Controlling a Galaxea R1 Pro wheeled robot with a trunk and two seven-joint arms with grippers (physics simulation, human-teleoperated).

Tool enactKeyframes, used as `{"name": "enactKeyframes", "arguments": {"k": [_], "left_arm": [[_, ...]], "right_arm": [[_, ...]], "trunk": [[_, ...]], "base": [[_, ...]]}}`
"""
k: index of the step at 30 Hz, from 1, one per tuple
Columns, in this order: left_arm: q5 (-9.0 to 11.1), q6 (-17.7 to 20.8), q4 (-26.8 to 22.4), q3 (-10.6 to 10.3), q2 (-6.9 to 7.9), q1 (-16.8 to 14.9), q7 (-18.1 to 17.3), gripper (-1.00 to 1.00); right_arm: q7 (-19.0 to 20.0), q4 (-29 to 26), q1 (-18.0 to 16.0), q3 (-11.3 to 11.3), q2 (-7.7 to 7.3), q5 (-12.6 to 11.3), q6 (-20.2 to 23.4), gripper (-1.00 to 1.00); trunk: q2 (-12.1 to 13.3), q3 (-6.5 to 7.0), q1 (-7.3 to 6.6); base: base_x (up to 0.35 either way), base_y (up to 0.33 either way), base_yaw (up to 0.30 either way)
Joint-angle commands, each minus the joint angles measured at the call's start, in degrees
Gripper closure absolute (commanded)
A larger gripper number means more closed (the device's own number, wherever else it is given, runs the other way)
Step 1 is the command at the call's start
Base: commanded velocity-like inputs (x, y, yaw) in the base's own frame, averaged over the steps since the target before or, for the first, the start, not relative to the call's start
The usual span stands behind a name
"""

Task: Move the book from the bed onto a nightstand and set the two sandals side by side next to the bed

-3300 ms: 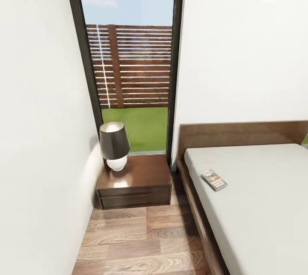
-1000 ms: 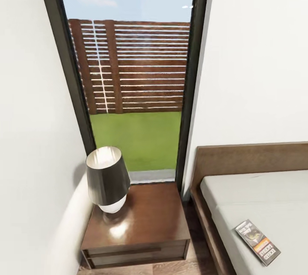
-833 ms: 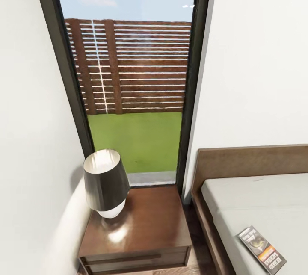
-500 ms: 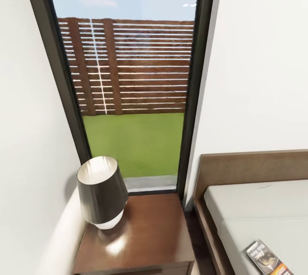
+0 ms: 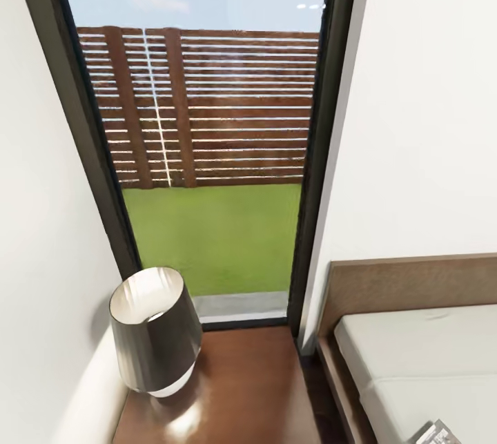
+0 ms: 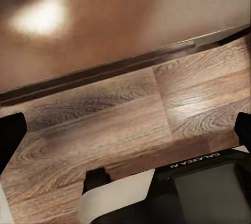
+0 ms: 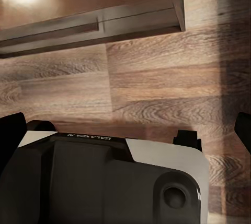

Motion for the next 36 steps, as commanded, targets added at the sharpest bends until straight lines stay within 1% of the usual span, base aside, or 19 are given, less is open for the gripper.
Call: {"name": "enactKeyframes", "arguments": {"k": [1,9,36], "left_arm": [[-0.6,-0.2,0.0,0.5,0.00,0.0,-0.1,-1.00],[-0.6,-0.2,0.0,0.5,0.00,0.0,-0.1,-1.00],[-0.6,-0.3,0.0,0.5,0.01,0.0,-0.1,-1.00]], "right_arm": [[0.2,0.2,-0.1,-0.4,-0.03,0.0,-0.1,-1.00],[0.2,0.2,-0.1,-0.4,-0.03,0.0,-0.1,-1.00],[0.2,0.2,-0.1,-0.5,-0.03,0.0,0.4,-1.00]], "trunk": [[-0.1,-0.08,0.03],[-0.1,-0.08,0.03],[-0.1,-0.08,0.03]], "base": [[0.166,0.000,0.000],[0.057,0.000,0.000],[0.001,0.000,0.000]]}}
